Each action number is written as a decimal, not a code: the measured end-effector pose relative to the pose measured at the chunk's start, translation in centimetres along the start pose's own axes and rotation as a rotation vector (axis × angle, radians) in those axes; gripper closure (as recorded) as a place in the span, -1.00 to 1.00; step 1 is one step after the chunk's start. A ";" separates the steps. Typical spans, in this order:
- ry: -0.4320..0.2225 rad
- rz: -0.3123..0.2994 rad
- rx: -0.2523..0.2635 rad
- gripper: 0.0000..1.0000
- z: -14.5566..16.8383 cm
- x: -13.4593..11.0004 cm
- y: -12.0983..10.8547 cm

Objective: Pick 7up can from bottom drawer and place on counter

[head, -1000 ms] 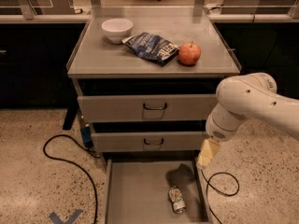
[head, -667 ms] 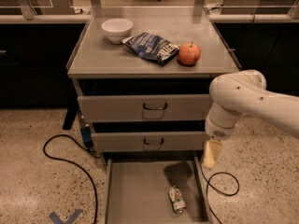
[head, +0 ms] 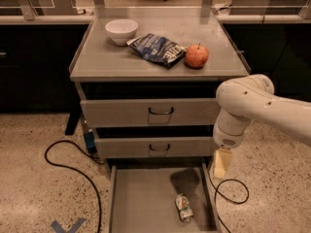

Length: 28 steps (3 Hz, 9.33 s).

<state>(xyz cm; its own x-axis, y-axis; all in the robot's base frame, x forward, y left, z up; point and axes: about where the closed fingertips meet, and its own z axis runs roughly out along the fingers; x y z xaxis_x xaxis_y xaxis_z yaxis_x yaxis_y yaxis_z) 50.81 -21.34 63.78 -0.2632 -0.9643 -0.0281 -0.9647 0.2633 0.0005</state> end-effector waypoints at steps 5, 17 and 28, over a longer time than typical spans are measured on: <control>0.017 0.114 -0.266 -1.00 19.2 1.2 5.3; -0.194 0.101 -0.228 -1.00 43.4 6.3 2.6; -0.259 -0.062 -0.372 0.31 53.6 -3.1 2.2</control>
Offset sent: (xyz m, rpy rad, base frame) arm -0.0639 0.0129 -0.3311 0.1518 0.5770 -0.1718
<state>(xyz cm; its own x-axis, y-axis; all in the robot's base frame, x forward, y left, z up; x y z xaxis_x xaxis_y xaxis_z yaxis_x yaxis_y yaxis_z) 49.86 -16.32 10.25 -0.2399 -0.9270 -0.2884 -0.9279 0.1316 0.3488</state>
